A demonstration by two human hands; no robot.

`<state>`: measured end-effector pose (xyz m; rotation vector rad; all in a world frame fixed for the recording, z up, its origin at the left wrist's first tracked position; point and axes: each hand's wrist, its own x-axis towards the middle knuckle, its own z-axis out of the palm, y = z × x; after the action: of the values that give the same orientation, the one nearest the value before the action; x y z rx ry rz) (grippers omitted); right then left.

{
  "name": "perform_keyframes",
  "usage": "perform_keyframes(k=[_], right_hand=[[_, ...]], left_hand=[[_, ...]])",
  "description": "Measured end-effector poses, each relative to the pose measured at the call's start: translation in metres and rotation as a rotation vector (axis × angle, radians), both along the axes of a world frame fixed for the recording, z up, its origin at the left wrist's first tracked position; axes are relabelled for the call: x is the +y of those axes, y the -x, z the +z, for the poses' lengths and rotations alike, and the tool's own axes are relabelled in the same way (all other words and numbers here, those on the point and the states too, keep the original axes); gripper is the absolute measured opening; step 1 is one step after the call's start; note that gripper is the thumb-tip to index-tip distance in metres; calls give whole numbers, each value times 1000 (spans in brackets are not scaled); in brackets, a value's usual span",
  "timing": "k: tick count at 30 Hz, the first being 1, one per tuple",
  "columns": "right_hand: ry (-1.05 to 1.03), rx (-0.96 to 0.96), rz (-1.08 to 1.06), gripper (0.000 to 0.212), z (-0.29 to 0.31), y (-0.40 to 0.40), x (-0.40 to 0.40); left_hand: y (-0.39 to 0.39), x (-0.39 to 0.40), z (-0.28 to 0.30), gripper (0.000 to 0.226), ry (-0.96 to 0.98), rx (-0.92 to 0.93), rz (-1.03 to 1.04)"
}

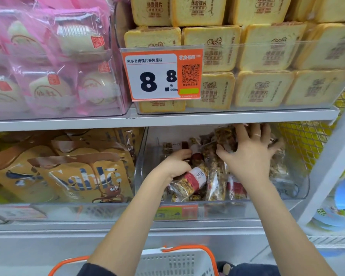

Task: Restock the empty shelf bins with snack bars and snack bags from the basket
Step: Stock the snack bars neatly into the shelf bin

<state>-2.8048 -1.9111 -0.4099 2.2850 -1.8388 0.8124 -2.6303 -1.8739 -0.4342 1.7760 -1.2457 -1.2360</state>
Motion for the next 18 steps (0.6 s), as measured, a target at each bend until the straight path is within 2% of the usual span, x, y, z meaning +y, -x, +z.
perform_keyframes(k=[4, 9, 11, 13, 15, 18], right_hand=[[-162, 156, 101, 57, 9, -19, -32], [-218, 109, 245, 60, 15, -10, -36], [-175, 99, 262, 65, 10, 2, -18], [-84, 171, 324, 69, -2, 13, 8], [-90, 276, 398, 62, -17, 20, 22], [-139, 274, 331, 52, -23, 27, 2]], left_hand=[[1, 7, -3, 58, 24, -81, 36], [6, 19, 2, 43, 84, -93, 106], [6, 21, 4, 39, 126, -69, 146], [6, 26, 4, 38, 166, -55, 183], [5, 32, 2, 41, 175, -86, 166], [7, 47, 2, 45, 144, -124, 105]])
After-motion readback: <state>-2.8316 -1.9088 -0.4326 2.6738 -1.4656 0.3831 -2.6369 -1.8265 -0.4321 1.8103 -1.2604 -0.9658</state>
